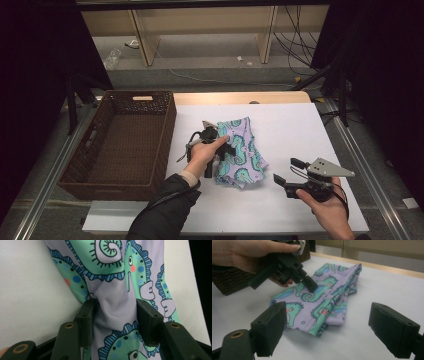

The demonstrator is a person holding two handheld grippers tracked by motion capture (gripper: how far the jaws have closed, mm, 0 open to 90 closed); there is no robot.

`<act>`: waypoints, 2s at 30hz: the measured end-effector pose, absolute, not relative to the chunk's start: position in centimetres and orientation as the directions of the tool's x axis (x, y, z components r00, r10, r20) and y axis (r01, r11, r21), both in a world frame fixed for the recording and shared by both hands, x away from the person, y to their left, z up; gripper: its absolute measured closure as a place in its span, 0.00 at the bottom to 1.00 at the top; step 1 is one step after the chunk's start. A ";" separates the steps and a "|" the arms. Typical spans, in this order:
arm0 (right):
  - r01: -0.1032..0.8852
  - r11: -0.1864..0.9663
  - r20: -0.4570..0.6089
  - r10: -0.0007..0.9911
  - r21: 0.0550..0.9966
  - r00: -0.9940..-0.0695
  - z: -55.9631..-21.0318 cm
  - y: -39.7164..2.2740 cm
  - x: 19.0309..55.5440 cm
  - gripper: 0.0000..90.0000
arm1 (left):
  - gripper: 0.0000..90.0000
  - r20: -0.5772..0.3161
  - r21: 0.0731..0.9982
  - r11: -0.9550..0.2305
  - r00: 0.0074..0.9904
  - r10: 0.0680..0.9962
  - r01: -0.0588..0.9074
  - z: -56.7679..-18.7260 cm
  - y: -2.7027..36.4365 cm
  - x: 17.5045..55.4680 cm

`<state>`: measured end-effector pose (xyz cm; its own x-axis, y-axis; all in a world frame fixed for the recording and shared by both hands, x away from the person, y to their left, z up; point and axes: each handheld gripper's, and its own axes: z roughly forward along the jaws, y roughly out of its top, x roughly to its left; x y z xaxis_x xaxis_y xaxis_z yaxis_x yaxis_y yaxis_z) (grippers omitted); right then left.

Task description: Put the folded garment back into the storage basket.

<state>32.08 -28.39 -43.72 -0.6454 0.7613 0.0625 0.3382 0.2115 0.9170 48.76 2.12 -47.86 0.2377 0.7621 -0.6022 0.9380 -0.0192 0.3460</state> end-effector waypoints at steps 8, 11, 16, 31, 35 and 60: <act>0.339 0.213 0.062 0.761 0.916 -0.645 -43.8 -28.4 32.1 0.18 | 0.68 -0.582 0.355 -0.019 0.237 0.778 0.935 -47.9 2.1 48.6; 0.339 0.213 0.061 0.762 0.916 -0.644 -43.7 -28.4 32.1 0.18 | 0.70 -0.565 0.363 -0.029 0.245 0.788 0.931 -47.8 2.0 48.6; 0.339 0.215 0.060 0.762 0.916 -0.645 -43.7 -28.4 32.1 0.18 | 0.74 -0.556 0.374 -0.029 0.250 0.793 0.927 -47.9 1.8 48.4; 0.339 0.212 0.064 0.760 0.917 -0.646 -43.8 -28.4 32.1 0.18 | 0.81 -0.573 0.401 -0.041 0.286 0.768 0.915 -48.1 2.1 48.2; 0.341 0.216 0.061 0.762 0.915 -0.645 -43.8 -28.4 32.1 0.18 | 0.81 -0.577 0.410 -0.056 0.306 0.757 0.910 -48.0 2.1 48.2; 0.341 0.208 0.065 0.764 0.917 -0.642 -43.8 -28.4 32.1 0.18 | 0.83 -0.677 0.476 0.005 0.363 0.640 0.879 -44.9 1.8 47.9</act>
<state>32.06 -28.43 -43.83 -0.6423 0.7637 0.0655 0.3411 0.2082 0.9167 47.88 1.80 -44.94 0.3630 0.6399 -0.6773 0.8793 0.0054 0.4763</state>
